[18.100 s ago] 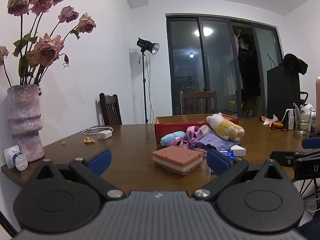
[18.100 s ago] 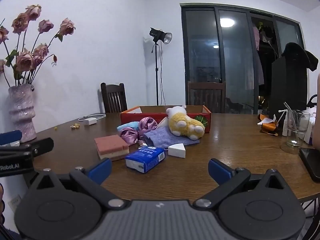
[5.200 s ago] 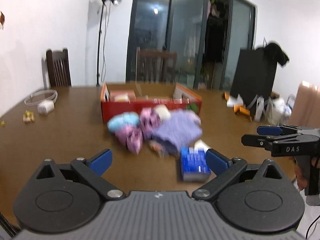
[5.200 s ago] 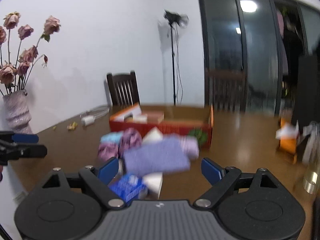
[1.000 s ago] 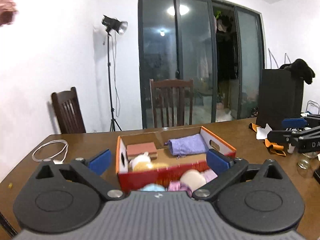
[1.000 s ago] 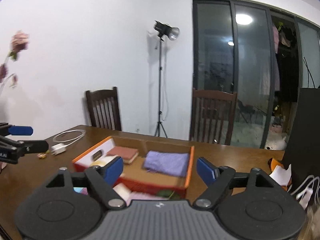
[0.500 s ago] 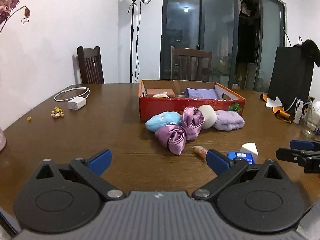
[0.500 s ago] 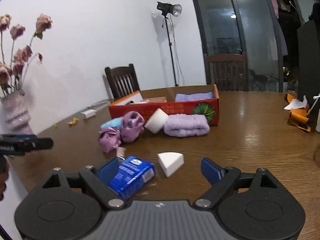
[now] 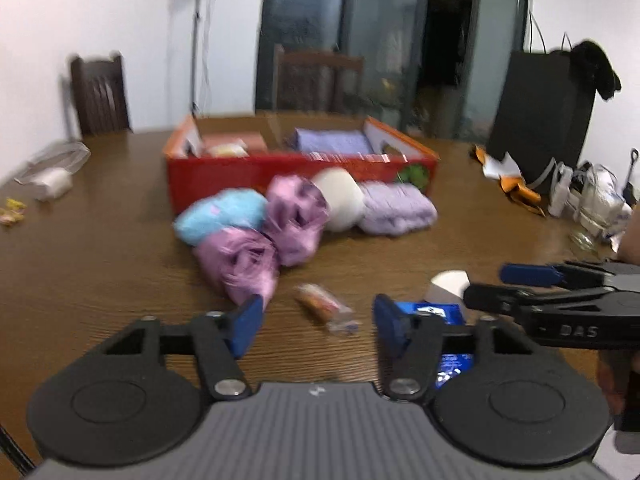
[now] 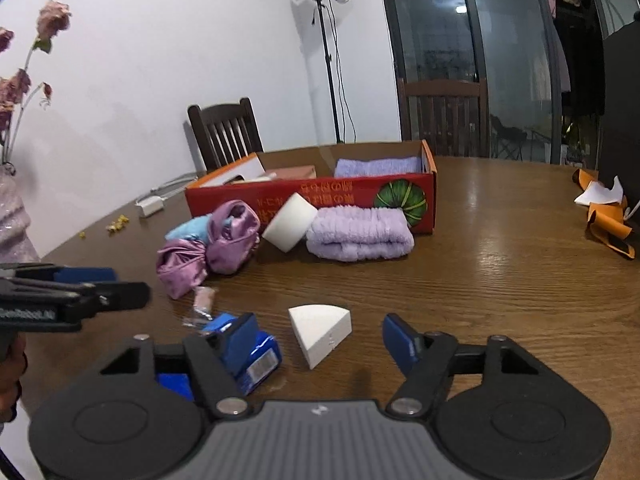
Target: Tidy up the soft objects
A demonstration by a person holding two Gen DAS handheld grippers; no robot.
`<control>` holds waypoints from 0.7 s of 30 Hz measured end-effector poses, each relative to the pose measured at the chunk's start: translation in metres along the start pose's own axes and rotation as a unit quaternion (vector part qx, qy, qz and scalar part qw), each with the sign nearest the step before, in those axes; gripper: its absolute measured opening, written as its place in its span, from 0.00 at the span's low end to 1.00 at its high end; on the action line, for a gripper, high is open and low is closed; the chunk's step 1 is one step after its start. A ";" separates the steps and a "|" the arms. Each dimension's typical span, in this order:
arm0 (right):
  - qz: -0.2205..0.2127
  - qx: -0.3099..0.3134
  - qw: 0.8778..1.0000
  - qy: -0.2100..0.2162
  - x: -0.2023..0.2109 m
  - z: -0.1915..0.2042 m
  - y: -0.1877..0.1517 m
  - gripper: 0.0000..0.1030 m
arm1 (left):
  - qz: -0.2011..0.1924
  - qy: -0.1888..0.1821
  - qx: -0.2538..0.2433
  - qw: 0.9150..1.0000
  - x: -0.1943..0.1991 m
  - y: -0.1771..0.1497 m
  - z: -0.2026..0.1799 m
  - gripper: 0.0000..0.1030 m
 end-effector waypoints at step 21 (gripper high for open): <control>0.003 -0.096 0.995 0.018 -0.080 -0.079 0.096 0.62 | 0.033 -0.065 -0.028 0.997 -0.086 0.091 -0.031 0.46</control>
Point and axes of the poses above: each gripper's, at about its wrist camera, not at the fingertips, and x roughly against the way its jaws point, z to its left, y to its top, the point moved 1 cm from there along -x, roughly the way its jaws point, and after that the axes turned 15 degrees about z, right-handed, at the moved point
